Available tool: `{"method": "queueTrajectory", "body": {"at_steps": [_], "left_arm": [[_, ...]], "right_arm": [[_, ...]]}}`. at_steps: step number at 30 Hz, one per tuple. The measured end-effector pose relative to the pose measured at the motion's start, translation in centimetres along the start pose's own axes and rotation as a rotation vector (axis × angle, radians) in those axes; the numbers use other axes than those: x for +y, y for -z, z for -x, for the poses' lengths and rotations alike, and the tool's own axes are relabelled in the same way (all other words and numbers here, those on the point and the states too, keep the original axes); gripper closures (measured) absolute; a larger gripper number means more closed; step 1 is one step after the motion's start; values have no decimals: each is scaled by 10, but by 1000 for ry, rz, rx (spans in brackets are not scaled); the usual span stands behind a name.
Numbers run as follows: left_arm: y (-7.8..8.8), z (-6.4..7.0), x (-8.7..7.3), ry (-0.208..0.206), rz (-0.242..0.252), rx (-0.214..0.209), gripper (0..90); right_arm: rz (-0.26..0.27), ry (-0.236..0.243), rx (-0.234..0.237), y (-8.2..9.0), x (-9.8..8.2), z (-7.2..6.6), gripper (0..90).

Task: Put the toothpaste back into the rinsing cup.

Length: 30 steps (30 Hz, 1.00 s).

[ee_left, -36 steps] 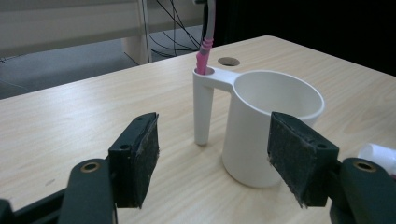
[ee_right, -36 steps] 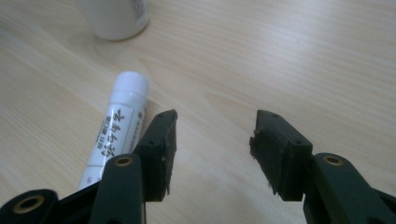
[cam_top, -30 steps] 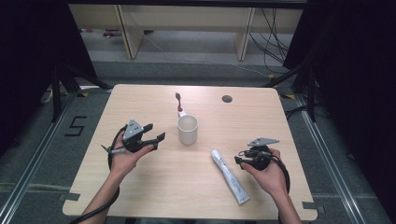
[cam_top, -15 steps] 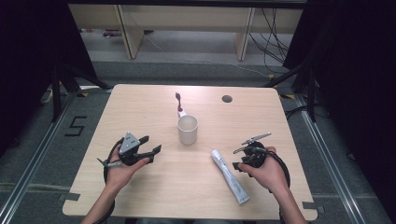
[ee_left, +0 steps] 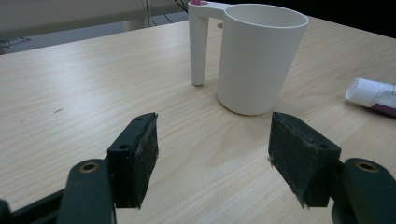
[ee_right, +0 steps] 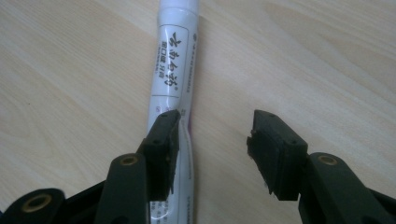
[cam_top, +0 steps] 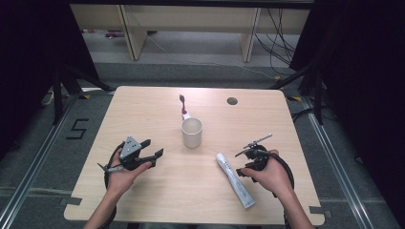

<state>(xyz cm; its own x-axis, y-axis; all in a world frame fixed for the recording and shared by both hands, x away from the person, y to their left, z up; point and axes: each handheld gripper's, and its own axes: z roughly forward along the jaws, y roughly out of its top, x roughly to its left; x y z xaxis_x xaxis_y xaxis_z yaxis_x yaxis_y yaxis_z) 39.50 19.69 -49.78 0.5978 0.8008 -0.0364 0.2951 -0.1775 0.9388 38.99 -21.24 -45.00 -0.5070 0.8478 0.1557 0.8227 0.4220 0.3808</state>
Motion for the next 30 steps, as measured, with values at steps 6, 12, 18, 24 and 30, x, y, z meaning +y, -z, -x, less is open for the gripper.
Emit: {"method": "queueTrajectory", "body": {"at_steps": [6, 12, 18, 24, 30], "left_arm": [[-1, 3, -3, -3, -4, -9, 328], [0, 2, -2, -7, 4, -4, 328], [1, 3, -4, -3, -1, -7, 328], [-1, 5, -4, -2, -2, -10, 328], [-2, 4, -5, -1, 0, -17, 328]], "right_arm": [[-83, 5, 1, -3, 9, -3, 531], [-163, -11, 15, -6, 14, -12, 530], [-192, 6, -3, -12, 22, -18, 537], [-271, 0, -12, -25, 29, -25, 536], [-275, 27, 6, -31, 31, -27, 548]]}}
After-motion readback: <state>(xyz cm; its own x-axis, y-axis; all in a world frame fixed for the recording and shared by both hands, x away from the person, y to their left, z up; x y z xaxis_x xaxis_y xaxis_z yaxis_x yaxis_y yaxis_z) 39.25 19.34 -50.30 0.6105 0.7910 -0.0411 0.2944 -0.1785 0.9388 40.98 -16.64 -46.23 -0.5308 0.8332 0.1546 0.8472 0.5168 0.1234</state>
